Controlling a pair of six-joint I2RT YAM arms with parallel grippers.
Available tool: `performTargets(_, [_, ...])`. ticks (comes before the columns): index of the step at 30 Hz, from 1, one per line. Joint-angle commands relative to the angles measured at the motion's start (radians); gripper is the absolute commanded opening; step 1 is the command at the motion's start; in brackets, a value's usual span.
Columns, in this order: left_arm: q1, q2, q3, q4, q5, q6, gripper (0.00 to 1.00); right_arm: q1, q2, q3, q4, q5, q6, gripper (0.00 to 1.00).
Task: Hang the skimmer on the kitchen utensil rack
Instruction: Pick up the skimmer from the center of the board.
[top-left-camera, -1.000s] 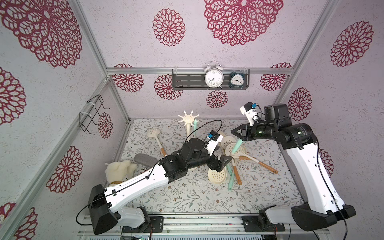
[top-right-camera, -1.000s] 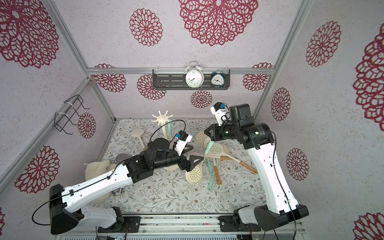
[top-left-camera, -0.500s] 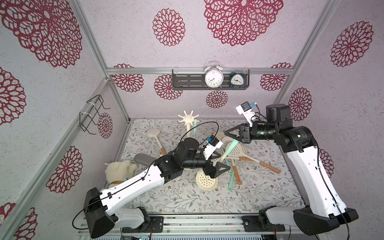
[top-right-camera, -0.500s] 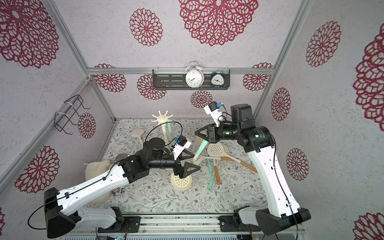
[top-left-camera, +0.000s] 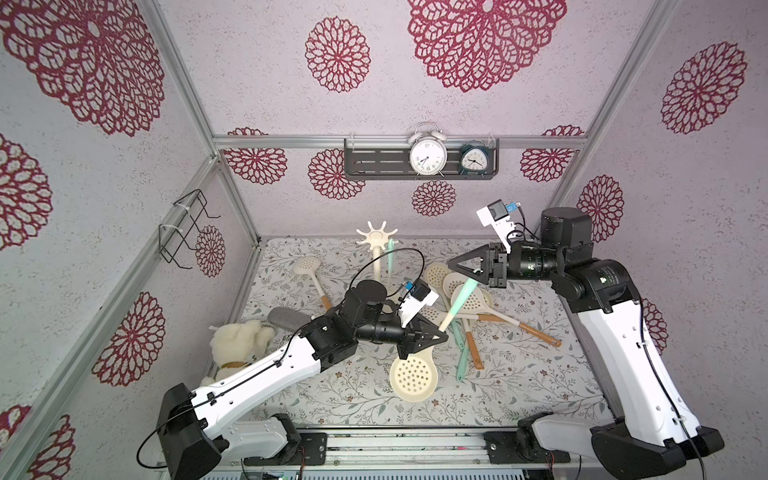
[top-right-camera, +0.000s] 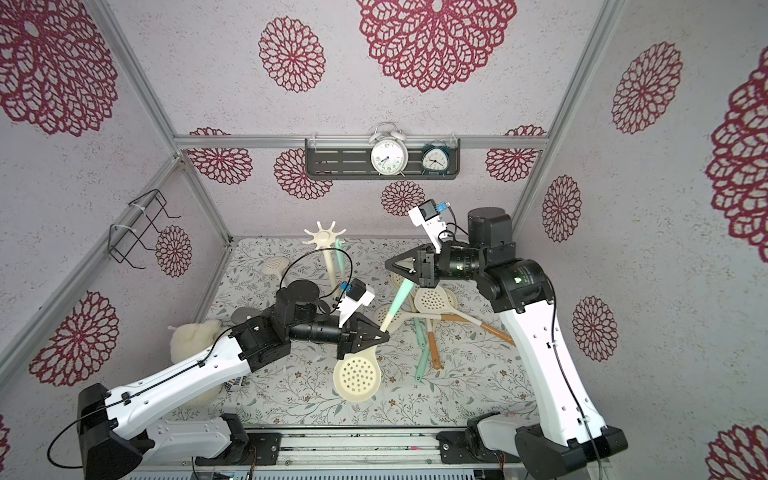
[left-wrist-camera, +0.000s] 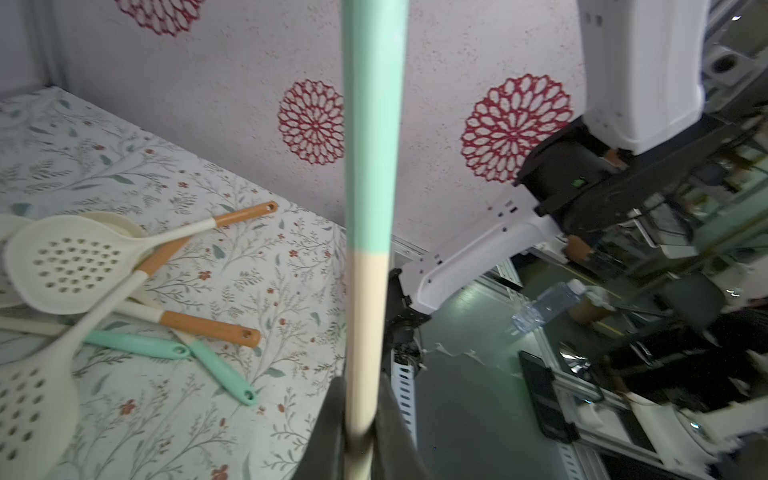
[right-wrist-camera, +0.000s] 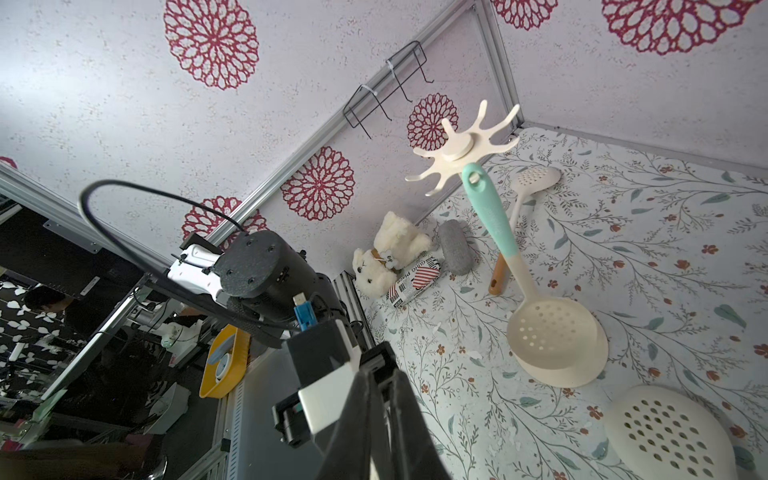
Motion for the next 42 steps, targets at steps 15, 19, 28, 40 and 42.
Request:
performTargets(15, [-0.054,-0.106,0.024,-0.093,-0.821,-0.050,0.00,0.191,-0.393,-0.496,0.614,0.911,0.299,0.92])
performTargets(19, [-0.058,-0.100,0.024,-0.078,-0.845,-0.060,0.00,0.419,-0.364,-0.527,0.650,1.144,0.252,0.89])
performTargets(28, [-0.067,-0.109,0.012,-0.059,-0.844,-0.078,0.00,0.650,-0.209,-0.535,0.793,1.319,0.161,0.69])
performTargets(40, [-0.070,-0.133,-0.010,-0.038,-0.834,-0.084,0.00,0.660,-0.123,-0.552,0.842,1.303,0.172,0.45])
performTargets(42, [-0.070,-0.137,-0.012,-0.037,-0.834,-0.084,0.00,0.660,-0.108,-0.549,0.848,1.277,0.173,0.40])
